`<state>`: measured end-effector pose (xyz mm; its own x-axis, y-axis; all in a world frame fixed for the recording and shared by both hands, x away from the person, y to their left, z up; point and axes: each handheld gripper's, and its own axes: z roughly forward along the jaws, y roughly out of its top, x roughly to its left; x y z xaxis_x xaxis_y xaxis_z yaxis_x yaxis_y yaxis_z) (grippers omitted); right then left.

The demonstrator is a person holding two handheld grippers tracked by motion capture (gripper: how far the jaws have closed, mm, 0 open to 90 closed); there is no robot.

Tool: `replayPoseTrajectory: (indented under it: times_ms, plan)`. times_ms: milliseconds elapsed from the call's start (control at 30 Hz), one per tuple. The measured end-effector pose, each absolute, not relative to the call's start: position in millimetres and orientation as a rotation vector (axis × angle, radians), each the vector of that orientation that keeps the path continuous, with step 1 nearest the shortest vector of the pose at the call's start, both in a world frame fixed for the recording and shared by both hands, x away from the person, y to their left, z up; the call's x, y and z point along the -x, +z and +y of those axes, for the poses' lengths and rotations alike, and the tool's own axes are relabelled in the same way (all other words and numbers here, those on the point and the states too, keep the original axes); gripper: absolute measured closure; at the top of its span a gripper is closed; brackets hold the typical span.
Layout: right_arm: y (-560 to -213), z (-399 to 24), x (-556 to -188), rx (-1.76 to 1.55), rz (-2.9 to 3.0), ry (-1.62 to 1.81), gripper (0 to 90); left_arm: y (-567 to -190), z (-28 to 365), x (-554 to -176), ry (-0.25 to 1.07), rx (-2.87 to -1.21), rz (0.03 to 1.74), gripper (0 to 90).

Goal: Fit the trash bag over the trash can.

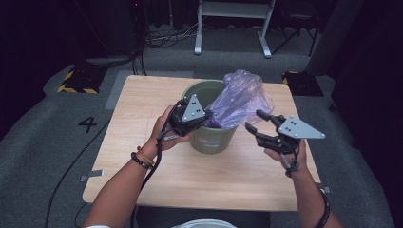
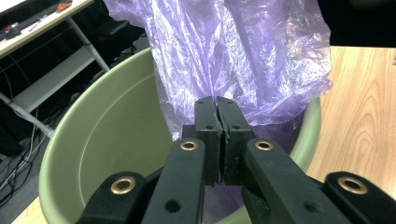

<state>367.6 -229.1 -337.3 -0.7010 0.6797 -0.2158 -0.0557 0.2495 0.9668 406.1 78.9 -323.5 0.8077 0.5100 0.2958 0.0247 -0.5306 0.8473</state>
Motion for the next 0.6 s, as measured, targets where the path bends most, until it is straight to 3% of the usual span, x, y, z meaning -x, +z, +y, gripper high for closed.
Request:
replayPoseTrajectory:
  times_ms: [133, 267, 600]
  plan:
    - [-332.8, -250.7, -385.8, -0.679, 1.882, 1.422, 26.9, -324.3, 83.7, -405.4, 0.657, -2.048, 0.391, 87.9]
    - [-334.0, -263.1, -410.7, -0.770, 1.916, 1.416, 21.4, -325.8, 87.4, -404.2, 0.664, -2.058, 0.374, 87.9]
    - [-343.3, -251.4, -447.0, -0.834, 2.045, 1.485, 18.9, -328.0, 98.5, -400.5, 0.713, -2.043, 0.362, 87.9]
